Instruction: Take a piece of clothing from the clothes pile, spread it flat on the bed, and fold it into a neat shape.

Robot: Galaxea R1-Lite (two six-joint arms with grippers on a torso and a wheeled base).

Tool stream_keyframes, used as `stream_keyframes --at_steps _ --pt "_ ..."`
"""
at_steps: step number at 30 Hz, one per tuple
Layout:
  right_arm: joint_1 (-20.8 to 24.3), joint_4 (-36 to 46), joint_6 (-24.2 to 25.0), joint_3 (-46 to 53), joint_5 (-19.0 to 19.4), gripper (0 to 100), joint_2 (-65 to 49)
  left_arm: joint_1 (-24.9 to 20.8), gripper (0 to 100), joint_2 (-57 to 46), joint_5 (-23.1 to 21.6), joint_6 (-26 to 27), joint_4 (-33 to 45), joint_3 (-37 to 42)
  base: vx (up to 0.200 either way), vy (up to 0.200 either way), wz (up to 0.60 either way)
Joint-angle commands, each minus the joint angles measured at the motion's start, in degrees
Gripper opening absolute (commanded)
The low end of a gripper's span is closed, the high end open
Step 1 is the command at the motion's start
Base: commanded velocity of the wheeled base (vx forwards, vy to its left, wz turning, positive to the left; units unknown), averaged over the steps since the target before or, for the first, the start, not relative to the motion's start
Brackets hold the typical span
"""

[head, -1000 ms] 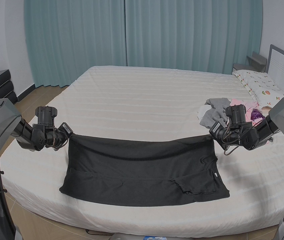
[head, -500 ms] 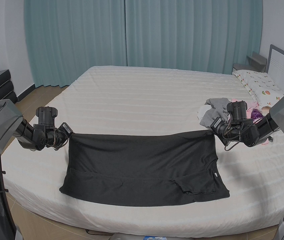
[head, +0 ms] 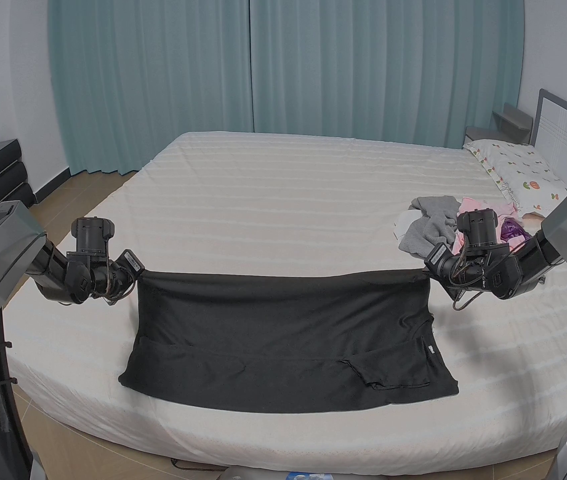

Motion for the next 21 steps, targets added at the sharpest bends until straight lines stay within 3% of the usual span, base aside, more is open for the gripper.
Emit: stream_keyframes --at_steps 1,21 --pt "0.08 0.23 -0.11 1.91 0.15 0 -1.77 0.02 0 -0.45 0.01 0.12 0.04 1.77 0.0 0.0 0.0" --pt "-0.71 -0.56 -5.47 16.32 5.33 0 -3.97 0.64 0 -4.06 0.01 6.89 -0.32 16.89 0.0 0.0 0.0"
